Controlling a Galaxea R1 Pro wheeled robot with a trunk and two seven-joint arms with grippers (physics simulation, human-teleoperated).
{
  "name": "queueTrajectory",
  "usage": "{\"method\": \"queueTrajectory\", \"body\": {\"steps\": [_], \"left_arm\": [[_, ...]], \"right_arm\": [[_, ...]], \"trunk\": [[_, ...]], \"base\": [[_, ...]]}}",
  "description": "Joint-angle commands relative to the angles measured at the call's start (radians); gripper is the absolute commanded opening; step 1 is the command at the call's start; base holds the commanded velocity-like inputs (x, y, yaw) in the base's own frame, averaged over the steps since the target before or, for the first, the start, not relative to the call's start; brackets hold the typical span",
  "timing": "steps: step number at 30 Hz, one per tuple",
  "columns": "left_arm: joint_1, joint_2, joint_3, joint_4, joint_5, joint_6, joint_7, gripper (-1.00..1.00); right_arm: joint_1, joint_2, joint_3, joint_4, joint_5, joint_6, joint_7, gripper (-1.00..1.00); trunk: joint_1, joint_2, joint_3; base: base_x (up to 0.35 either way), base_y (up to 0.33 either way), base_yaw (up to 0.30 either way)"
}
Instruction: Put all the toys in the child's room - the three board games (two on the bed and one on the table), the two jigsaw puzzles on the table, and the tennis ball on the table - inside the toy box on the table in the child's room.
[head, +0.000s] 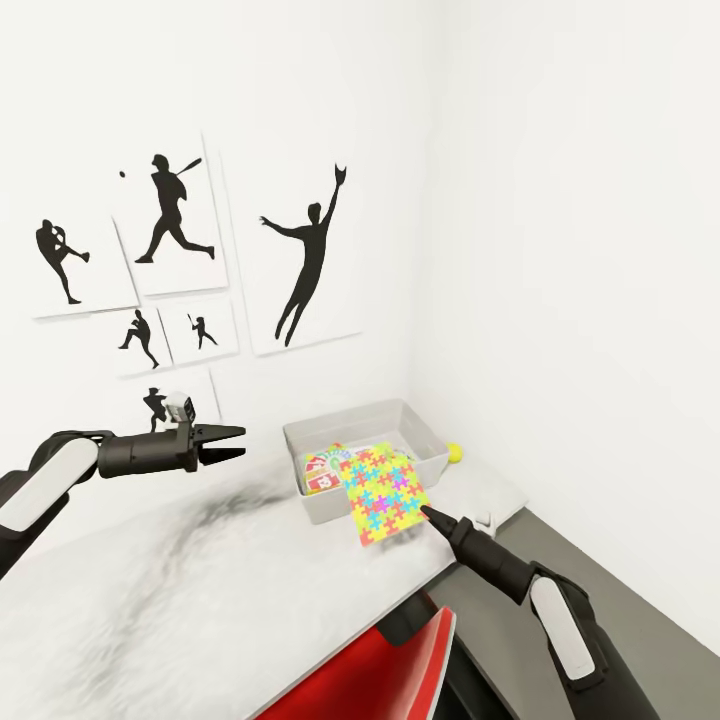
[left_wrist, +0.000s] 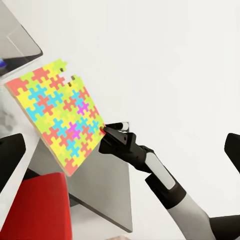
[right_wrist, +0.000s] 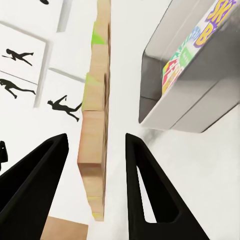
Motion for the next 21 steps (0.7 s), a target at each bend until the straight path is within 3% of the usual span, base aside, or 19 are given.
{"method": "queueTrajectory", "body": {"steps": [1,3,7,12,17,21], "left_arm": [[-0.002,0.001,-0.002,0.001,0.0,0.002,-0.005,1.0],[-0.002,0.0,-0.003,0.001,0.0,0.003,-0.005,1.0],[-0.002,-0.001,-0.004,0.001,0.001,0.003,-0.005,1.0],[-0.002,-0.005,-0.004,0.001,0.0,0.002,-0.005,1.0],[-0.002,-0.007,-0.004,0.001,0.0,0.002,-0.005,1.0],[-0.002,-0.007,-0.004,0.0,0.0,0.002,-0.005,1.0]], "right_arm": [[-0.001,0.001,-0.001,0.0,-0.004,0.008,-0.001,-1.0],[-0.012,0.001,-0.002,-0.001,-0.004,0.011,-0.006,-1.0],[-0.116,-0.002,-0.007,-0.009,-0.004,0.053,-0.042,-1.0],[-0.294,0.006,-0.02,0.035,-0.024,0.126,-0.192,-1.0],[-0.488,0.012,-0.022,0.261,-0.049,0.125,-0.338,-1.0],[-0.588,0.014,-0.021,0.448,-0.047,0.075,-0.377,-1.0]], "trunk": [[0.0,-0.002,-0.002],[0.0,-0.002,-0.002],[0.0,-0.002,-0.002],[0.0,-0.002,-0.002],[0.0,-0.002,-0.002],[0.0,-0.002,-0.002]], "base": [[0.0,0.0,0.0],[0.0,0.0,0.0],[0.0,0.0,0.0],[0.0,0.0,0.0],[0.0,0.0,0.0],[0.0,0.0,0.0]]}}
